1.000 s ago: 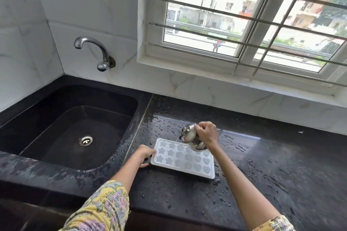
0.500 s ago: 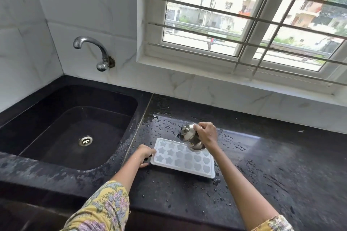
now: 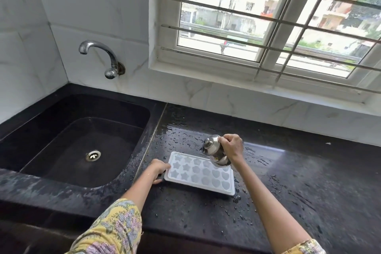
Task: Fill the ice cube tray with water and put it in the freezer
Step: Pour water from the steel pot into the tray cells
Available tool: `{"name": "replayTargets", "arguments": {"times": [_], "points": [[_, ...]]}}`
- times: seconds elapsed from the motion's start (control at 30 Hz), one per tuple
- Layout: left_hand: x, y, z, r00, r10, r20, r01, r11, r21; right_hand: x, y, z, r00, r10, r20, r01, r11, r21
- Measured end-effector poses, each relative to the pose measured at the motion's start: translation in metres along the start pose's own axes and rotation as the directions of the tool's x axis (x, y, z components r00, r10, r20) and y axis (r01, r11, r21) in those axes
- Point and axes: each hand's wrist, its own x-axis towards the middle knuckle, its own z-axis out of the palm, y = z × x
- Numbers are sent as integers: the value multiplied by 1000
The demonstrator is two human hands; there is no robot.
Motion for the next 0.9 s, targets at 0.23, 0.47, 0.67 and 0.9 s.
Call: {"name": "replayTargets", "arguments": {"times": [0.23, 0.47, 0.67, 0.9], "points": [[2, 0, 2, 1000, -3, -10, 3, 1000, 8, -9, 5, -3, 998, -58, 12, 59, 991, -119], [2, -1, 1, 1000, -17, -8, 17, 999, 34, -11, 2, -9, 996, -83, 26, 86, 979, -185], [3, -1, 1, 1000, -24, -16, 25, 999, 30, -11, -2, -14, 995, -101, 17, 103, 975, -197], [6, -1, 1, 999, -39, -16, 39, 999, -3, -10, -5, -19, 994, -110, 9, 110, 973, -205]]}}
